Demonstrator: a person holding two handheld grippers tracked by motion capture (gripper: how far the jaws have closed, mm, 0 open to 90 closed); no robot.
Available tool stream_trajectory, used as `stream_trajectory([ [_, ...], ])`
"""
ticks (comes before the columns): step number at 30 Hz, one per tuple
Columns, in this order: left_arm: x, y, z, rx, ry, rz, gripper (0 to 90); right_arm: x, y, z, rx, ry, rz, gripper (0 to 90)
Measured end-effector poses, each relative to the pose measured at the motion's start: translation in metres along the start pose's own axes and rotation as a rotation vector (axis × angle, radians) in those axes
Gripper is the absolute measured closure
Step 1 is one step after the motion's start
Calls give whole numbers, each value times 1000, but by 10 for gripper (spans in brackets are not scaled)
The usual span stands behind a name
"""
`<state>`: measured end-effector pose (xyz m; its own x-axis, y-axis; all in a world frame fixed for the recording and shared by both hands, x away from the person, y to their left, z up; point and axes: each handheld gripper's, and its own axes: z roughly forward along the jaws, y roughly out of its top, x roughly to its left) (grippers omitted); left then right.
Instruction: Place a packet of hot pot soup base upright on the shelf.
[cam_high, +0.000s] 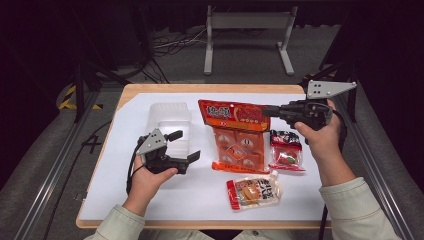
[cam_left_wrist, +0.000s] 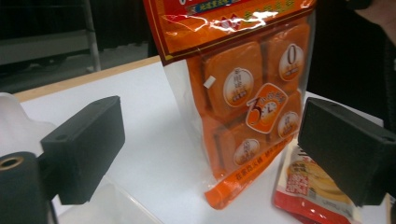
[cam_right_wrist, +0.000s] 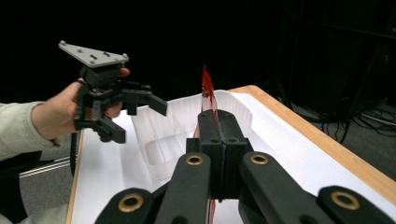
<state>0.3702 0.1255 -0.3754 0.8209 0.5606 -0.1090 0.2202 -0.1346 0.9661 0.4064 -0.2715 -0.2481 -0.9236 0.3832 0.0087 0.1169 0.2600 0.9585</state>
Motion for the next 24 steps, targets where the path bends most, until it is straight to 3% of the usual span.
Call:
stream_trajectory([
  [4,2,2,12,6,-41,-27,87,6,4,2,-8,14,-18,900],
  [6,3,1,18,5,-83,-44,133,9,6,3,-12,17,-28,900],
  [15,11,-1,38,-11,-122,-73,123,14,8,3,-25,35,-59,900],
  [18,15,0,44,9,-123,-82,98,14,7,3,-33,42,-63,900],
  [24,20,1,58,26,-185,-126,106,15,6,2,-45,55,-72,900],
])
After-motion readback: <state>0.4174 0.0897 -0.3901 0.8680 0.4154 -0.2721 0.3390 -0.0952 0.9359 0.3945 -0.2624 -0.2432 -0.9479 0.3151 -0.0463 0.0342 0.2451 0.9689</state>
